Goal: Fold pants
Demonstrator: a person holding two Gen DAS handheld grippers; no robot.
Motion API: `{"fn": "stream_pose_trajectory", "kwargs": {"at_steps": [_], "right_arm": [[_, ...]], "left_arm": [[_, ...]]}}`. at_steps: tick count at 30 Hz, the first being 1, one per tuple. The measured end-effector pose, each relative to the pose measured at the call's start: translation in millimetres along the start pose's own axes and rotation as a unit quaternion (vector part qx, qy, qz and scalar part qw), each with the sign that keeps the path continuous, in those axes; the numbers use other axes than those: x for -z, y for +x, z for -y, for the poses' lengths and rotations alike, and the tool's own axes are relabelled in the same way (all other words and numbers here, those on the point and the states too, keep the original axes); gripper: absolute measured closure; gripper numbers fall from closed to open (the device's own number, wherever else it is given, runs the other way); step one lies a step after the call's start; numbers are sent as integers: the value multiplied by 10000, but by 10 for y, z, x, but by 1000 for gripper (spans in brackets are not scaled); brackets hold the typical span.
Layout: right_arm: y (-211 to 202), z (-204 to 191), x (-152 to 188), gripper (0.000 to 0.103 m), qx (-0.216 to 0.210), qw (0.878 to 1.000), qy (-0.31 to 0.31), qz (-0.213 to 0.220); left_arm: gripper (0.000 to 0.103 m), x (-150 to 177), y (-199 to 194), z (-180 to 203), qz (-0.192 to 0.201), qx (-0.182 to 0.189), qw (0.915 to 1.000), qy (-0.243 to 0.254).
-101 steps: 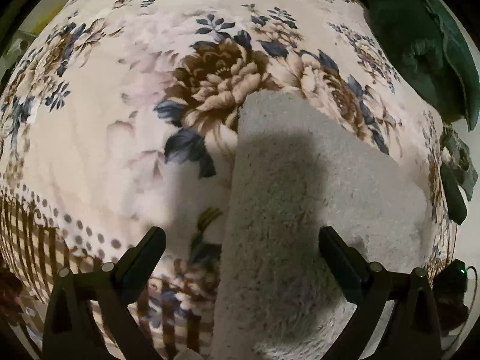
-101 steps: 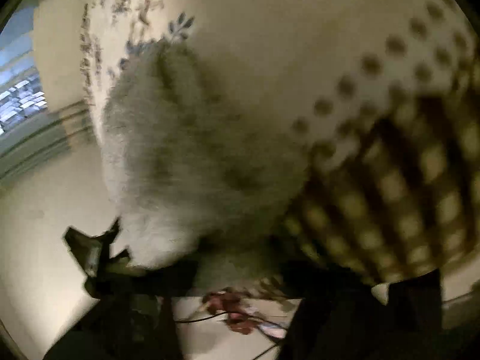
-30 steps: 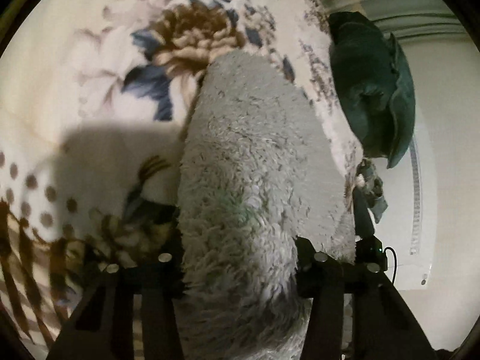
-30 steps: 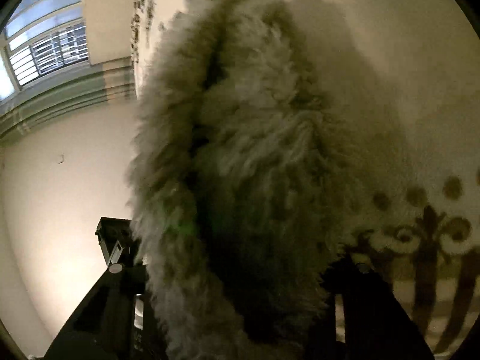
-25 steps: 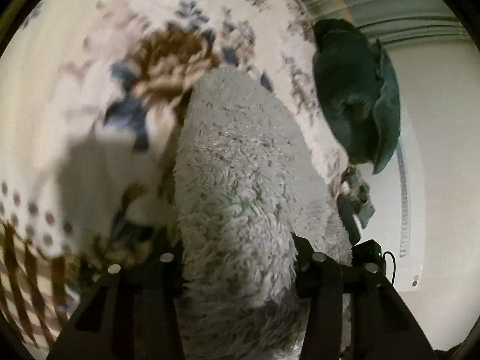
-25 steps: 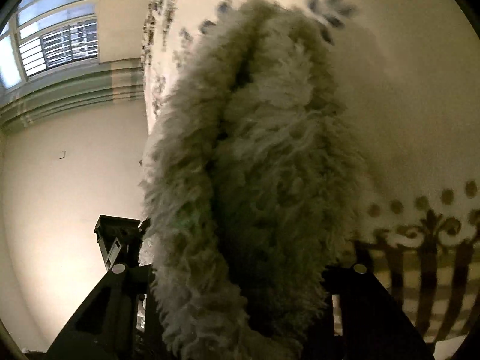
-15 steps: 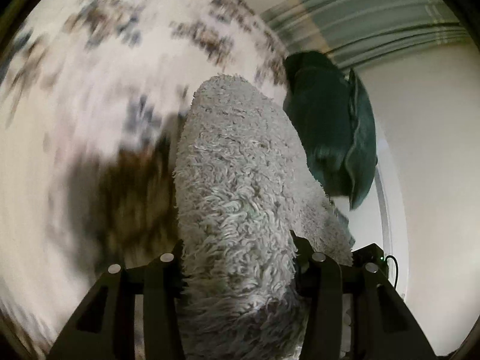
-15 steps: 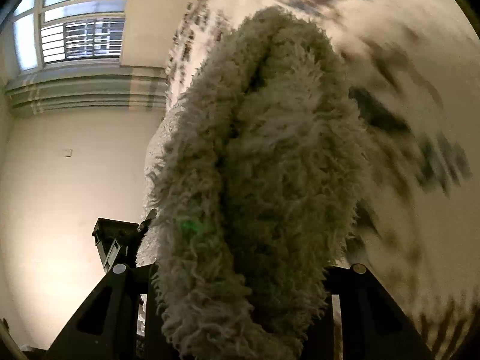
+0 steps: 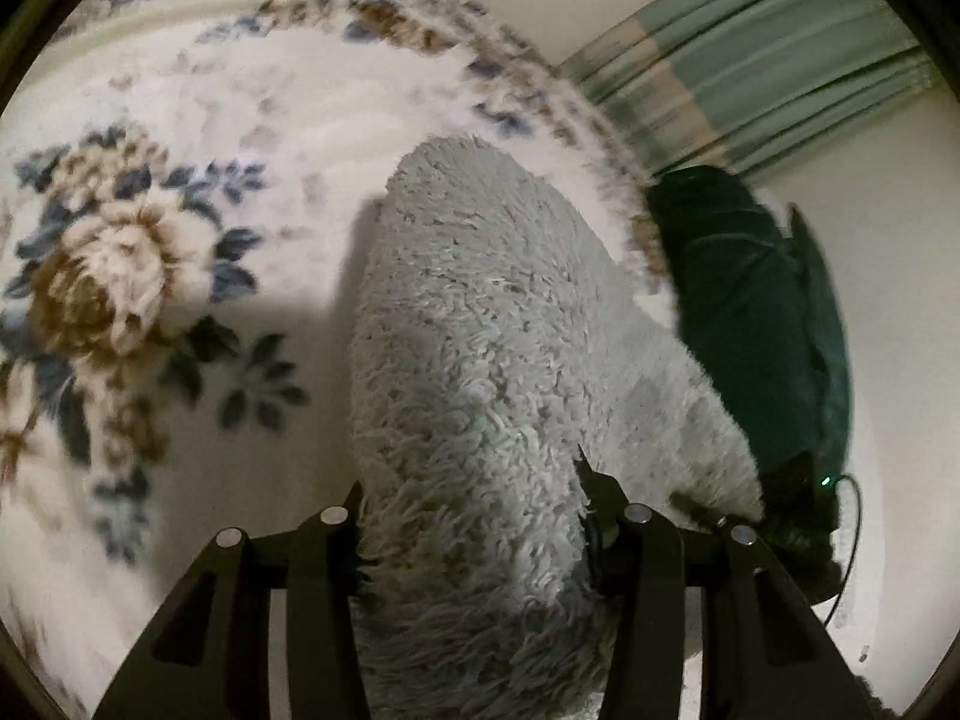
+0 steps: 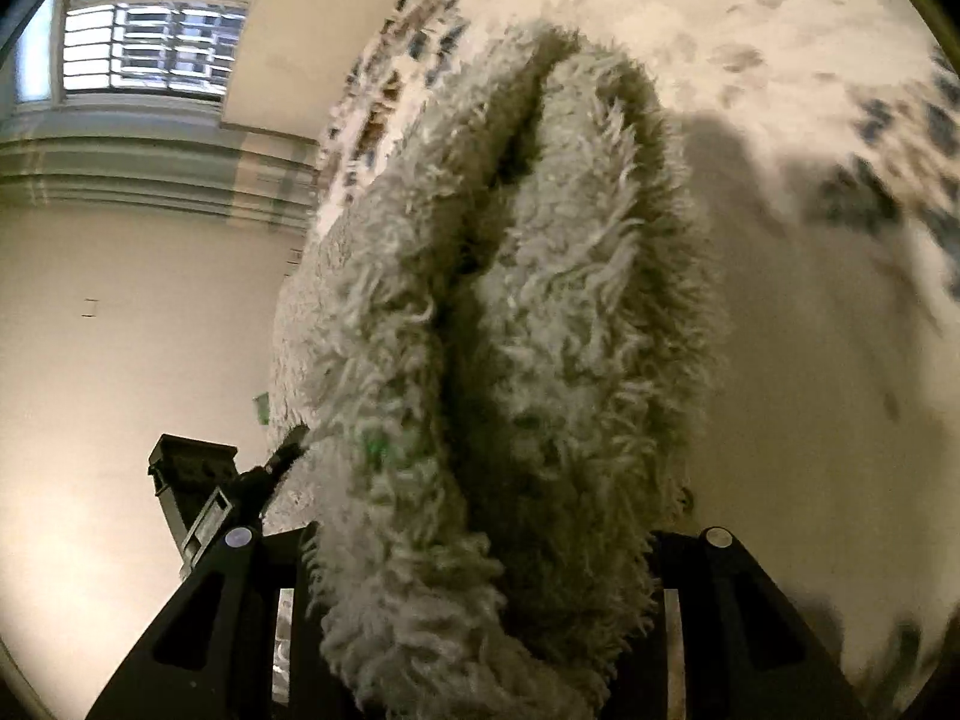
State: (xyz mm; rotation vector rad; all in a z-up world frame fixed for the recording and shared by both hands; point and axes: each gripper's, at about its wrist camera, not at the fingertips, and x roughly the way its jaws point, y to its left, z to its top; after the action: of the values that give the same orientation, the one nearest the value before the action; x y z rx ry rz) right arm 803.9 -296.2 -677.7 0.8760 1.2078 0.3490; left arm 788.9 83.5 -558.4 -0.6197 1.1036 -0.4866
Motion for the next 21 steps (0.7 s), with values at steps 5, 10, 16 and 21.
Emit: {"fn": "stream_pose_trajectory", "kwargs": {"at_steps": [5, 10, 16, 21], "right_arm": [[159, 281, -72, 48, 509, 9984, 142, -199], [-20, -50, -71, 15, 1874, 9819, -239, 122], [-264, -863, 78, 0, 3343, 9354, -845, 777], [-859, -1447, 733, 0, 3807, 9093, -1126, 1249]], "left_arm": [[48, 71, 110, -245, -276, -310, 9991, -91], [38, 116, -12, 2, -395, -1037, 9937, 158], [9, 279, -269, 611, -65, -2722, 9532, 1316], [9, 515, -595, 1026, 117, -3049, 9373, 1685]]}}
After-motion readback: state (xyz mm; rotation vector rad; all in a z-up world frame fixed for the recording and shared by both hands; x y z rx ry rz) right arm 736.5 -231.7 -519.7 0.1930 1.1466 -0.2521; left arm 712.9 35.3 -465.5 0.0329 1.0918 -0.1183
